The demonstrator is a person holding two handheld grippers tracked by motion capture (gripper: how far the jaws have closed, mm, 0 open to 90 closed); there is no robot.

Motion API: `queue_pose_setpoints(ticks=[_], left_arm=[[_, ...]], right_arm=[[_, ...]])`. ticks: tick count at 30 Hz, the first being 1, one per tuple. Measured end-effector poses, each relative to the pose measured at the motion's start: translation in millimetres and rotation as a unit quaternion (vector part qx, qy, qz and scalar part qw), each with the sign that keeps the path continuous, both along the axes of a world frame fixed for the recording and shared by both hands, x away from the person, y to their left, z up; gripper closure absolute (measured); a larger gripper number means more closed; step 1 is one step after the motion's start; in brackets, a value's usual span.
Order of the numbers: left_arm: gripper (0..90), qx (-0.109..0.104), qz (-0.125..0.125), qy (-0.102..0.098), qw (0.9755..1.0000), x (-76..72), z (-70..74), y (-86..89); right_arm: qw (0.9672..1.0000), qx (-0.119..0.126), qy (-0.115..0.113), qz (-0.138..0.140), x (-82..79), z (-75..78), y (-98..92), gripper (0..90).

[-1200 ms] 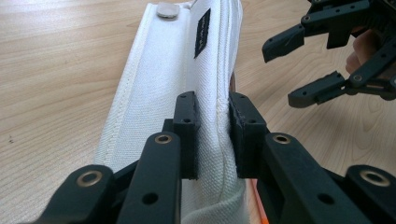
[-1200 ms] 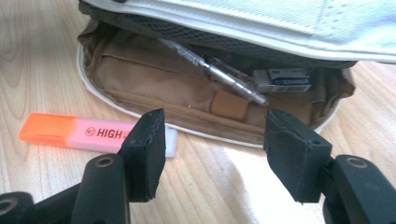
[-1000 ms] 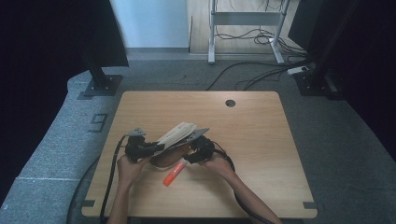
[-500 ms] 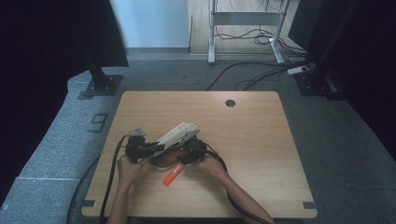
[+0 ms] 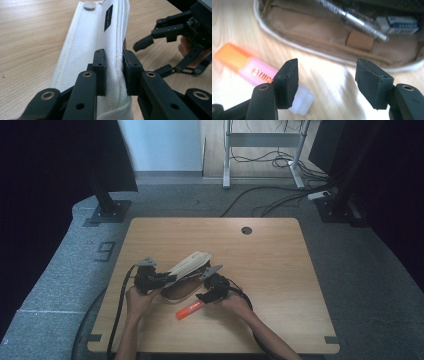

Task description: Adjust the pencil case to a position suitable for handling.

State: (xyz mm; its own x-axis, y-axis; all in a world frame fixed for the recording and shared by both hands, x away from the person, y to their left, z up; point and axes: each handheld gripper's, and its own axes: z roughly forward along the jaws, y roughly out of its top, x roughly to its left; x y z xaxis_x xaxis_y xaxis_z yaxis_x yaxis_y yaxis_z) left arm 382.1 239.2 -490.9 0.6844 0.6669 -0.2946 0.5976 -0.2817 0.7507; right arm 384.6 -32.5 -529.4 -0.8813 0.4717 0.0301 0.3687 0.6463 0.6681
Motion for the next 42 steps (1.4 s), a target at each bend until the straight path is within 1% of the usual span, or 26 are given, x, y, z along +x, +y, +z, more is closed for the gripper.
queue_pose_setpoints(ticks=[2, 4, 6, 8, 11, 14, 15, 19, 25, 27, 31, 33, 35, 39, 42], left_arm=[[74.8, 0.000, 0.000, 0.000, 1.0000, 0.0, -0.1, -0.1], [74.9, 0.000, 0.000, 0.000, 1.0000, 0.1, 0.0, -0.1], [74.9, 0.001, 0.000, 0.000, 1.0000, 0.0, 0.0, -0.2], [74.9, 0.001, 0.000, -0.001, 1.0000, -0.2, 0.1, -0.4], [74.9, 0.001, 0.000, 0.000, 1.0000, -0.1, -0.1, -0.4], [74.9, 0.001, 0.000, 0.000, 1.0000, 0.0, -0.1, -0.4], [74.9, 0.001, 0.000, -0.001, 1.0000, -0.1, -0.1, -0.4], [74.9, 0.002, 0.000, -0.001, 1.0000, -0.2, -0.1, -0.6], [74.8, 0.002, -0.001, -0.001, 1.0000, -0.1, -0.1, -0.5], [74.8, 0.002, -0.001, -0.001, 1.0000, -0.1, -0.1, -0.5], [74.7, 0.002, -0.002, -0.001, 1.0000, -0.2, -0.2, -0.6], [74.6, 0.002, -0.002, -0.002, 1.0000, -0.1, -0.3, -0.6], [74.6, 0.002, -0.002, -0.001, 1.0000, 0.0, -0.3, -0.6], [74.6, 0.002, -0.002, -0.001, 1.0000, -0.1, -0.4, -0.8], [74.6, 0.002, -0.003, 0.000, 1.0000, 0.1, -0.5, -0.7]], right_arm=[[1.0000, -0.001, 0.001, 0.000, -5.0, -1.4, -5.6, 34.4], [1.0000, -0.001, 0.006, 0.000, -10.4, -4.5, -11.0, 34.6], [1.0000, -0.002, 0.002, -0.002, -13.2, -6.1, -13.3, 34.6], [1.0000, 0.003, 0.003, -0.003, -15.0, -4.6, -14.8, 34.6], [0.9999, 0.013, -0.001, 0.004, -19.1, 3.0, -15.8, 34.5], [0.9997, 0.016, 0.000, 0.017, -25.4, 7.2, -14.9, 34.2], [0.9996, 0.016, 0.003, 0.023, -28.7, 7.3, -13.8, 34.2], [0.9988, 0.014, 0.012, 0.045, -38.0, 2.0, -7.3, 34.2], [0.9970, 0.010, 0.026, 0.072, -43.3, -6.5, 3.9, 36.5], [0.9967, 0.006, 0.024, 0.078, -43.8, -8.0, 6.3, 37.7], [0.9960, 0.003, 0.016, 0.087, -45.7, -7.8, 9.6, 45.6], [0.9956, -0.003, 0.006, 0.093, -47.9, -7.8, 10.7, 48.2], [0.9950, -0.008, -0.002, 0.100, -49.5, -7.4, 10.8, 53.5], [0.9942, -0.012, -0.003, 0.106, -51.0, -6.3, 9.3, 62.8], [0.9945, -0.011, 0.000, 0.104, -51.2, -6.1, 8.2, 64.4]])
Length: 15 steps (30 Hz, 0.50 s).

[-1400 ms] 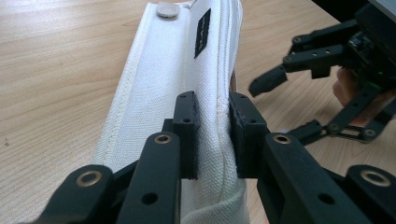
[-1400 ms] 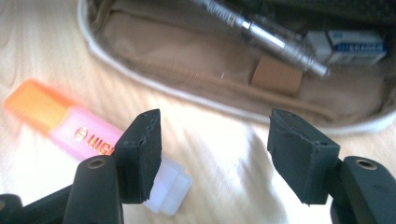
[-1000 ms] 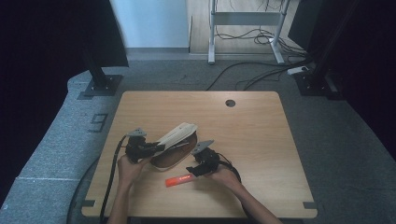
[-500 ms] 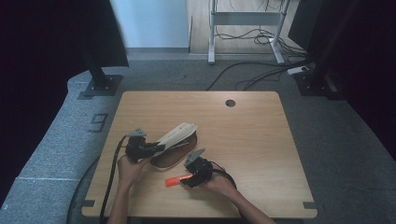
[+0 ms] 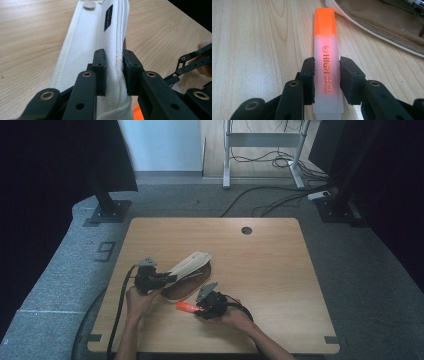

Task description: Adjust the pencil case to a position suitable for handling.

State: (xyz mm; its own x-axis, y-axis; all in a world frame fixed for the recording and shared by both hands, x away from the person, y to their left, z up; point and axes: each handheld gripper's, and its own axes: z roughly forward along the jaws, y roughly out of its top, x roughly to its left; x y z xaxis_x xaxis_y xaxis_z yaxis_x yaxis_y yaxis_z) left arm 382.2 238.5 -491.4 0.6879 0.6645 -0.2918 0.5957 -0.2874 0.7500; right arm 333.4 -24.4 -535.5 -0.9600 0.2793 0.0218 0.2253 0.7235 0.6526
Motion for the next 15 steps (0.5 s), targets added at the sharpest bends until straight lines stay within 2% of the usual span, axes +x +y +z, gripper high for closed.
queue_pose_setpoints(ticks=[10, 15], left_arm=[[74.9, -0.002, 0.001, 0.002, 1.0000, 0.3, -0.3, 0.2], [75.1, -0.003, 0.002, 0.000, 1.0000, 0.2, -0.2, 0.1]], right_arm=[[1.0000, 0.001, -0.002, 0.003, -3.5, 1.7, -0.9, 65.0], [0.9999, 0.011, -0.003, 0.002, -5.8, 9.8, -4.1, 65.0]])
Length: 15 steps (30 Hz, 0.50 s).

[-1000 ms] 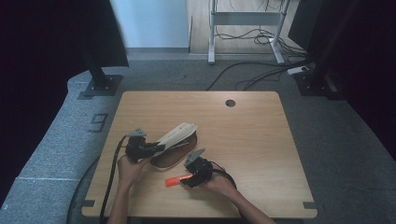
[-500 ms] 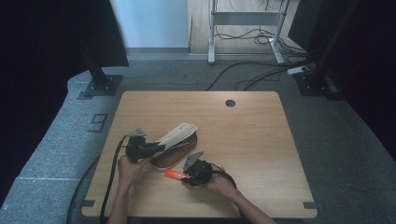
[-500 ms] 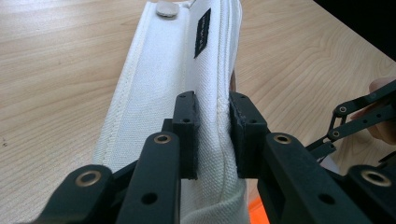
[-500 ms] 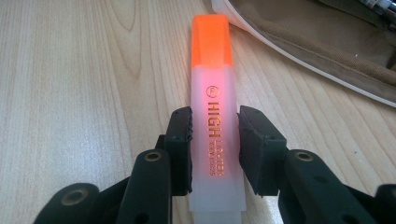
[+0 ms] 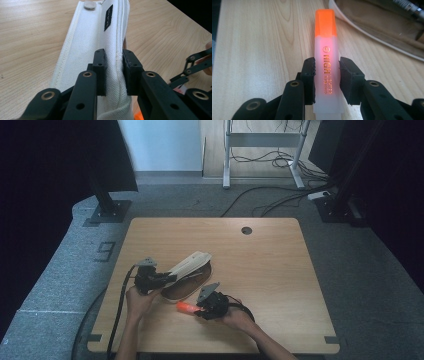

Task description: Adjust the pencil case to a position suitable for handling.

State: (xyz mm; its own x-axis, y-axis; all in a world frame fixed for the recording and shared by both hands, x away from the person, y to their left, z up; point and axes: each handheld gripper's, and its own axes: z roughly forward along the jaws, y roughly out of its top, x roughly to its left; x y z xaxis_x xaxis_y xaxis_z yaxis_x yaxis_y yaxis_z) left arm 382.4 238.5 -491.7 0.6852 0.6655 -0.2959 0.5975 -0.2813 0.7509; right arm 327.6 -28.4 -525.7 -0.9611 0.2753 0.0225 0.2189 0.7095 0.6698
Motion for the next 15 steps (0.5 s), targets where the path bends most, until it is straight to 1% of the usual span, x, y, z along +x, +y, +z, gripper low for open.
queue_pose_setpoints(ticks=[5, 10, 15], left_arm=[[75.3, 0.001, 0.002, -0.003, 1.0000, -0.5, 0.6, -0.1], [75.5, -0.001, 0.003, -0.005, 1.0000, -0.4, 0.8, 0.2], [75.9, -0.002, 0.005, -0.006, 1.0000, -0.3, 1.2, 0.6]], right_arm=[[0.9999, 0.004, -0.008, -0.008, 1.9, 9.1, -4.6, 65.0], [0.9996, 0.005, -0.012, -0.024, 11.1, 13.9, -9.7, 65.0], [0.9993, 0.006, -0.012, -0.034, 19.2, 17.9, -11.5, 65.0]])
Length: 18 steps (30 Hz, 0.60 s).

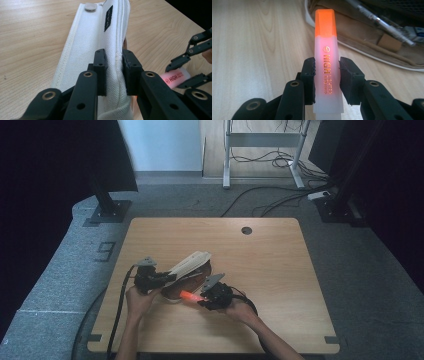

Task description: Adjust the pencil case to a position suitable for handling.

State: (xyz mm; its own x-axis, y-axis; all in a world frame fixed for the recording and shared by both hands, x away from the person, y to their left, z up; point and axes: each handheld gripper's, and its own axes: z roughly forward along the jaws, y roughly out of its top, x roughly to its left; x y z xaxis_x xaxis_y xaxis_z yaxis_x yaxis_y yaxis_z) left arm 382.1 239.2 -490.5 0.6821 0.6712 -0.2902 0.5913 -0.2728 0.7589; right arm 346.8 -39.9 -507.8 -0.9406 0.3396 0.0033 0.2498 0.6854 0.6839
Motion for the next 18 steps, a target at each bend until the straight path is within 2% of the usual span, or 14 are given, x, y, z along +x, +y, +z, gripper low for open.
queue_pose_setpoints(ticks=[18], left_arm=[[76.1, 0.002, 0.003, -0.005, 1.0000, -0.5, 1.3, -0.1]], right_arm=[[0.9998, -0.007, -0.001, -0.016, 21.7, 3.4, 8.5, 65.0]])
